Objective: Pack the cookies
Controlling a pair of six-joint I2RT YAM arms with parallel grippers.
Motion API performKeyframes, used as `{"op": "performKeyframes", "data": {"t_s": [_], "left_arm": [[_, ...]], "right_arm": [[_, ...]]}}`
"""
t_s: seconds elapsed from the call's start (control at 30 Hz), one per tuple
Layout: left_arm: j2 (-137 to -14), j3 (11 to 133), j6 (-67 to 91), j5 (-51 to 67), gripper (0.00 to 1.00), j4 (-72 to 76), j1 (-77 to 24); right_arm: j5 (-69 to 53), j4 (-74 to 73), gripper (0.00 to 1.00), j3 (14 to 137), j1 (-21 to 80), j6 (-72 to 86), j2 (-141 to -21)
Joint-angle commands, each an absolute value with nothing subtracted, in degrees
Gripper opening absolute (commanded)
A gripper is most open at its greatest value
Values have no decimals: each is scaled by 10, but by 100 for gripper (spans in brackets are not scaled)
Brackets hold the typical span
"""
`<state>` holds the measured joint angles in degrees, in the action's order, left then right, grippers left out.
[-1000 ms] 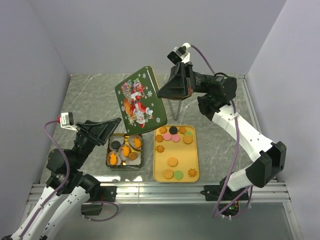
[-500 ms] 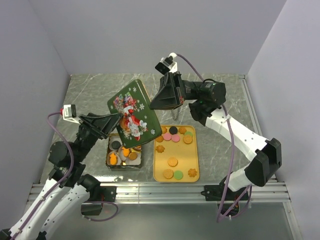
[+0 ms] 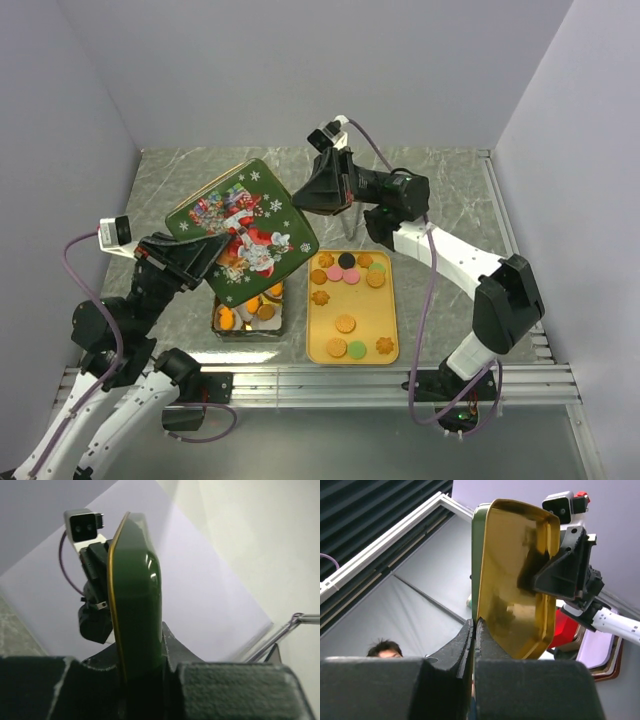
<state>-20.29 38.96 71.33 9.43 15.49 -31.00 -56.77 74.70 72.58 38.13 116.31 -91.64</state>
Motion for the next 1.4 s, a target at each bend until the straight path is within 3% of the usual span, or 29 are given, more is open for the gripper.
{"op": "performKeyframes", "data": {"t_s": [0.0, 0.1, 0.13, 0.23, 0.33, 0.77, 1.1, 1.23, 1.27, 1.37], "left_arm": [[-201, 424, 677, 78, 1, 103, -309], [-191, 442, 668, 69, 1, 59, -309], [-186, 447, 664, 69, 1, 41, -309], [-174, 450, 663, 62, 1, 10, -309], [-158, 440, 668, 55, 1, 2, -309], [-177, 418, 687, 90, 1, -65, -309], [-201, 361, 723, 85, 1, -37, -308], [-218, 354, 732, 90, 1, -22, -309], [-227, 357, 731, 91, 3, -24, -308], [-242, 378, 718, 85, 30, -65, -309]], "right_arm": [[-633, 729, 0, 715, 391, 1179, -896], [-661, 574, 35, 715, 385, 1063, -869], [-665, 466, 55, 720, 382, 983, -861], [-674, 239, 69, 760, 381, 815, -840], [-668, 118, 71, 800, 380, 704, -839], [-654, 14, 64, 814, 387, 638, -855], [-669, 67, 34, 778, 396, 671, -850], [-667, 66, 28, 765, 400, 666, -843], [-666, 64, 26, 760, 400, 664, -843], [-657, 52, 22, 749, 398, 658, -836]]}}
